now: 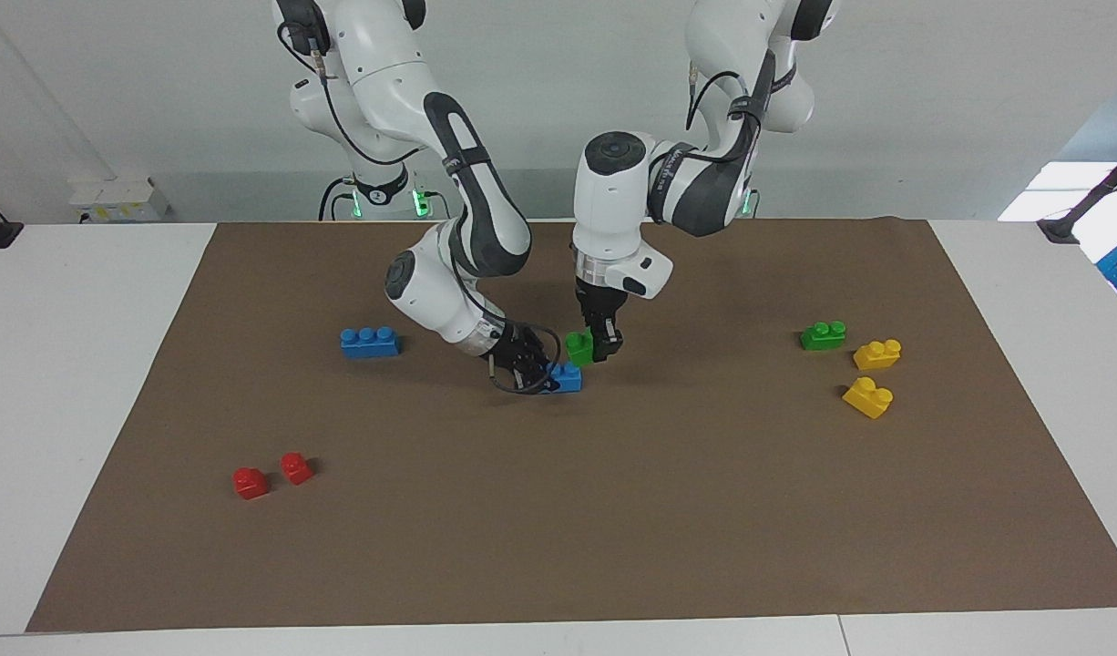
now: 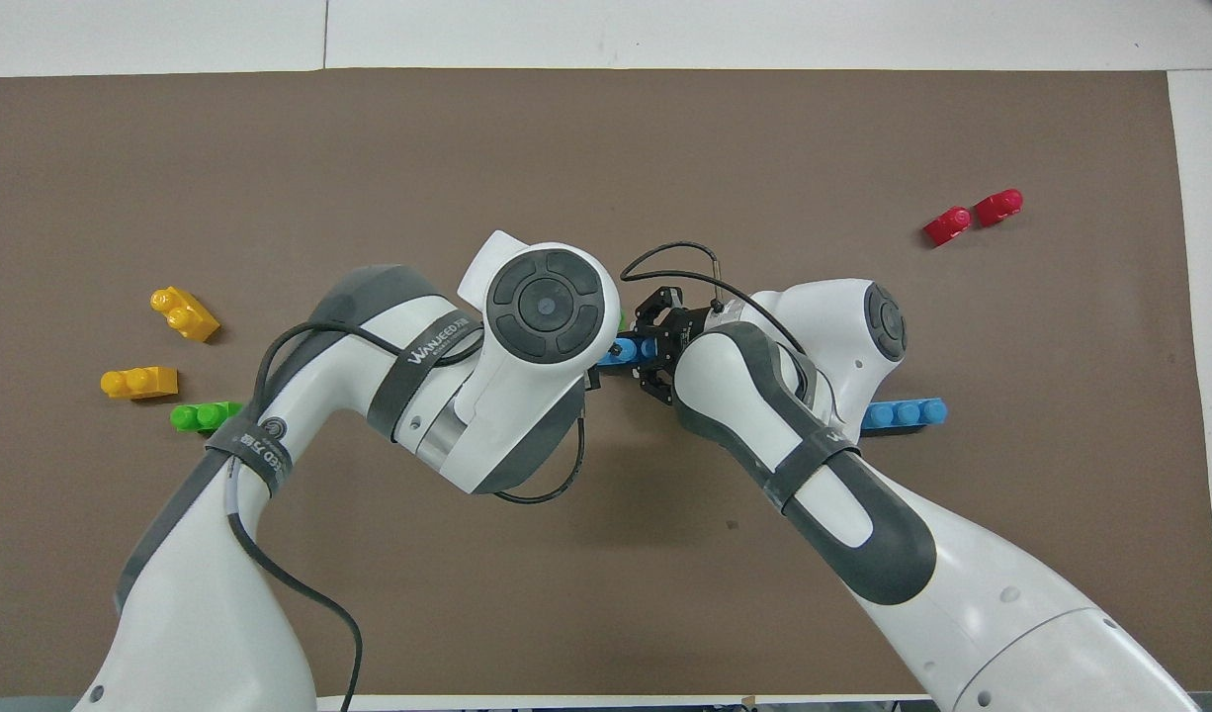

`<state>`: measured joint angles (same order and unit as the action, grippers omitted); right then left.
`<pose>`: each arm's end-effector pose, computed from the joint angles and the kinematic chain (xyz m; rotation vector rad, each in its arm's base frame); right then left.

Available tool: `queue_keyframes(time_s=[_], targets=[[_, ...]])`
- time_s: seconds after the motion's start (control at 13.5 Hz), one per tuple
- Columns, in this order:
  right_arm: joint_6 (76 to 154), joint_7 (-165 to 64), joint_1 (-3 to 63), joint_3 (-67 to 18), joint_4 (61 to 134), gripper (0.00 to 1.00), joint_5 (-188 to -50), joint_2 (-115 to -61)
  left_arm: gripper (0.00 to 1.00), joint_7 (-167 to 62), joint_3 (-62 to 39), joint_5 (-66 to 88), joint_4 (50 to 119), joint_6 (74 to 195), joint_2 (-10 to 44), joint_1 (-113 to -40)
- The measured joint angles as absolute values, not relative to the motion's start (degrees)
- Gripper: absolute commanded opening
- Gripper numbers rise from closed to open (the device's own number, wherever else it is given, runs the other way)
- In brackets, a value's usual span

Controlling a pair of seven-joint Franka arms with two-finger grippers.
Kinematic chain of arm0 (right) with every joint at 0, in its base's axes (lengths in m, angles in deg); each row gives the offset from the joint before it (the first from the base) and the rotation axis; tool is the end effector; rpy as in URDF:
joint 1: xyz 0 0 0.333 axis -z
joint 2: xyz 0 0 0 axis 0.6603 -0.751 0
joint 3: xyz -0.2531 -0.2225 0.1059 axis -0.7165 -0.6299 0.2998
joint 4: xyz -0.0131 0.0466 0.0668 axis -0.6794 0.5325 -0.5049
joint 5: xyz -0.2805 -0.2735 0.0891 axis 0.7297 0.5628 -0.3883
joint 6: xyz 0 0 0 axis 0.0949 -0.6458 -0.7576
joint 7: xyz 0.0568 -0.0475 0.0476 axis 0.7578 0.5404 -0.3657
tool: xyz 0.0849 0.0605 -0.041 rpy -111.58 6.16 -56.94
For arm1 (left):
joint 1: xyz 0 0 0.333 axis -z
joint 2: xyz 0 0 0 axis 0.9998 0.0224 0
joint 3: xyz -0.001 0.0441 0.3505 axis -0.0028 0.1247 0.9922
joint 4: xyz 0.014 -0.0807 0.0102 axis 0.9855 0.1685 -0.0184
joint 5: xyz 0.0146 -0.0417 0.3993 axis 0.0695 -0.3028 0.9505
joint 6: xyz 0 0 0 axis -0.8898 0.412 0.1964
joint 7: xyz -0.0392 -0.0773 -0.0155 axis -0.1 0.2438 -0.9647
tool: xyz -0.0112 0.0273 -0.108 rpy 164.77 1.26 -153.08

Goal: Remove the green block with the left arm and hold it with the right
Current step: 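Pull the green block away with the left gripper while the right gripper holds blue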

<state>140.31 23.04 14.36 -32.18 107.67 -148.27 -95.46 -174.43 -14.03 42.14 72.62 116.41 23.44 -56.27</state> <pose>0.5724 0.2862 0.2917 -1.8820 1.7512 0.5429 0.5358 -0.4033 0.4633 2.0126 2.2672 0.1157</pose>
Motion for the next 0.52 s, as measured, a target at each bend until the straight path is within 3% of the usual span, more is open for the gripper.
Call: queue_keyframes(time_s=[0.3, 0.52], targets=[[139.09, 22.96, 14.89, -32.45, 107.55, 0.0, -147.34, -95.39, 0.0, -165.49, -13.86, 40.23, 72.65, 112.59, 21.62, -61.46], [130.38, 22.82, 20.14, -33.05, 105.69, 0.0, -140.03, -94.6, 0.0, -156.22, -13.7, 40.09, 73.42, 111.58, 21.31, -66.72]])
